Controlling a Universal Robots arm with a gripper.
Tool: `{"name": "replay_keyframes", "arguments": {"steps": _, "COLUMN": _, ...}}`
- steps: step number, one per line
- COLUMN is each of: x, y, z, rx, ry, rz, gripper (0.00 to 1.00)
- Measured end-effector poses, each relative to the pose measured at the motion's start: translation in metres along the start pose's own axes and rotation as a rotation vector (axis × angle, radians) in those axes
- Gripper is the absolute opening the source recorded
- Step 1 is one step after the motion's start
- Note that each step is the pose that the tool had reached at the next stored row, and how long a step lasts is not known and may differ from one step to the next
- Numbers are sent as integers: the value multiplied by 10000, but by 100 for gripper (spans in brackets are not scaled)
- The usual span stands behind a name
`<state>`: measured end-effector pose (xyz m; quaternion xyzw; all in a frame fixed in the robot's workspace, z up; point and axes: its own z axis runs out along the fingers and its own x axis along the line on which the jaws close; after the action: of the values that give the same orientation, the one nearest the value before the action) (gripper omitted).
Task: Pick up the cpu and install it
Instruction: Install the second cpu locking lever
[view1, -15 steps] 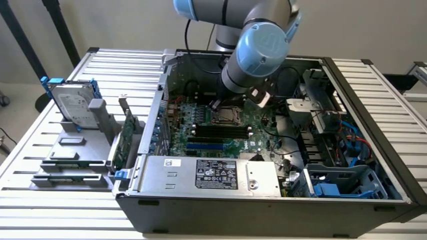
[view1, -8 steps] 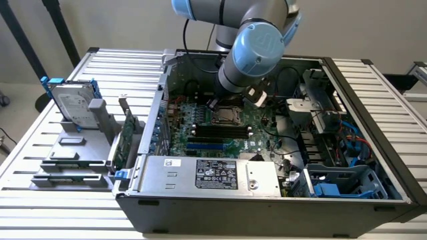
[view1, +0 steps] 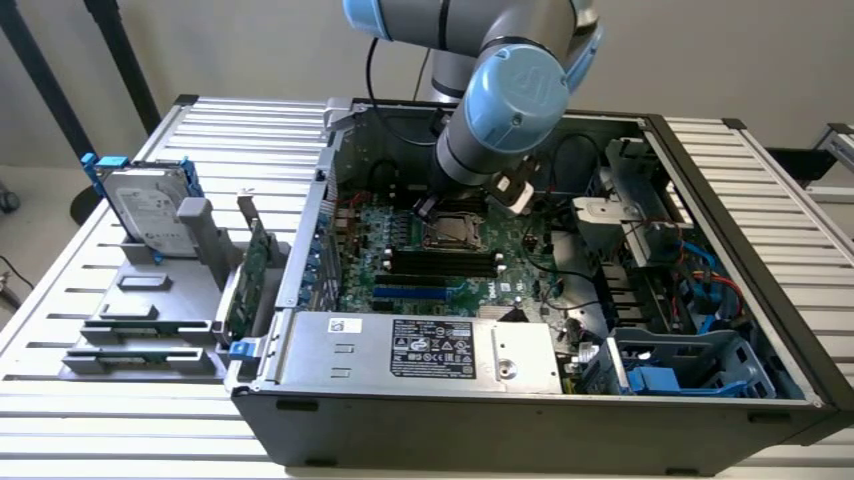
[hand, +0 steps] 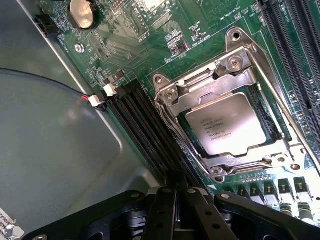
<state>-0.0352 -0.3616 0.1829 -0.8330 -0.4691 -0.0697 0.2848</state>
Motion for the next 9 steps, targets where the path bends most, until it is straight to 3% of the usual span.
{"name": "replay_keyframes", "arguments": {"steps": 5, "x": 9, "y": -7, "z": 2, "rx": -24, "ry": -30, "rz": 3, "gripper": 11}}
{"name": "replay_keyframes", "arguments": {"steps": 9, "x": 30, "y": -30, "z": -42, "rx": -95, "ry": -138, "rz": 22, "gripper": 11}}
